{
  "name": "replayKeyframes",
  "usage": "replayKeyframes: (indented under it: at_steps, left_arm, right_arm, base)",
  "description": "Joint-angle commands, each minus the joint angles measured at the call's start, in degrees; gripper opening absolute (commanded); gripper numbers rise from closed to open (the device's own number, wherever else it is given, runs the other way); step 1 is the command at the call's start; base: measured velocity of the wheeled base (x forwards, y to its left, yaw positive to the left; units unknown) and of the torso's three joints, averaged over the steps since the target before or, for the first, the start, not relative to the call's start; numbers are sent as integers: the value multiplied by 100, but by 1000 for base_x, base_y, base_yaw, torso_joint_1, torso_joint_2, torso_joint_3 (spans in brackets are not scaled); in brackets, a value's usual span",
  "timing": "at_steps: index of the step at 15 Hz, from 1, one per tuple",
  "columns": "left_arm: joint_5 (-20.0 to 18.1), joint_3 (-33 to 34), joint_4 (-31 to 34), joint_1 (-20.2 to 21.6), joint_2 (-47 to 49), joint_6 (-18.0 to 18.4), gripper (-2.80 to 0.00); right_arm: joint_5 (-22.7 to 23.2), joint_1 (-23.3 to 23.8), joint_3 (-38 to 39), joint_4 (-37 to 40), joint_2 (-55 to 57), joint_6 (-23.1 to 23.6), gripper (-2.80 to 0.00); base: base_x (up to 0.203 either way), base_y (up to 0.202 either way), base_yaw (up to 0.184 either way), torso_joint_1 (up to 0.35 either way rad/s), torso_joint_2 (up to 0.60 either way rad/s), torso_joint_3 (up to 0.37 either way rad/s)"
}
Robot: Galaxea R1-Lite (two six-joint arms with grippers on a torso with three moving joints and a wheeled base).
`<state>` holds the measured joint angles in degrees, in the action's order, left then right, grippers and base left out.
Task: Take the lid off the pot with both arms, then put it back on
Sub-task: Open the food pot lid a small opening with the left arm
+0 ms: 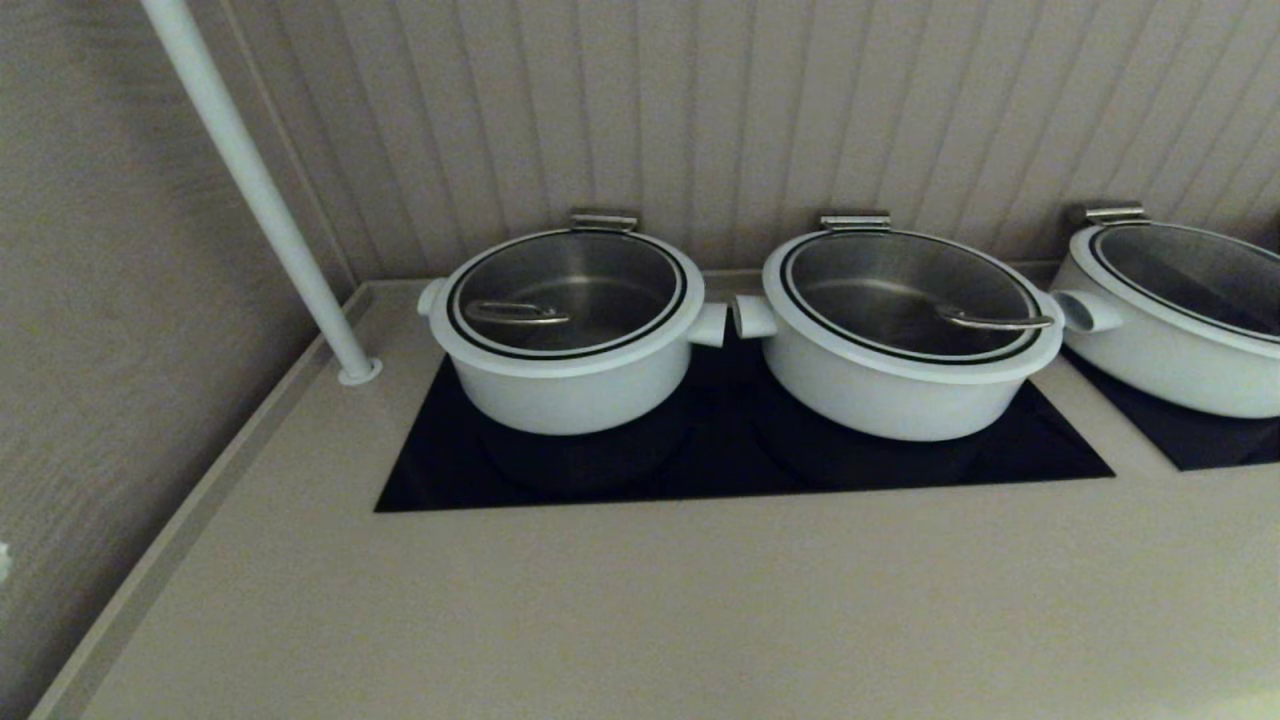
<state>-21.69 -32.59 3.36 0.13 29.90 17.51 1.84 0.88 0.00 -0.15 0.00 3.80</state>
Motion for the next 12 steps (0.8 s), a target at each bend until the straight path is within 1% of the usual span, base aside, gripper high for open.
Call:
replayKeyframes:
  at_steps: [1,3,5,6,8,10,12]
  left_arm:
    - [-11,-28,-14,-84,488,69,-280]
    - [-10,-16,-75,-560,741,83,-280]
    - [-4,62,-389,-1113,1159,85,-280]
    - [-3,108,-564,-1291,1356,86,-280]
    - [1,173,-670,-1535,1671,89,-280]
    - [7,222,-689,-1596,1976,86,-280]
    - [22,226,-713,-1597,2307,56,-280]
  right_arm:
    - [0,0,0,-2,0,-64,-280]
    - [0,0,0,-2,0,-90,-280]
    - [-8,0,0,-2,0,-99,-280]
    - [-8,0,0,-2,0,-99,-280]
    - [-8,0,0,-2,0,-88,-280]
    - [26,0,0,-2,0,95,-280]
    - [6,0,0,15,0,112,-280]
  base:
    - [0,0,0,0,0,0]
    - [0,0,0,0,0,0]
    - [0,0,0,0,0,0]
    - [0,0,0,0,0,0]
    - [0,0,0,0,0,0]
    - [0,0,0,0,0,0]
    - [0,0,0,0,0,0]
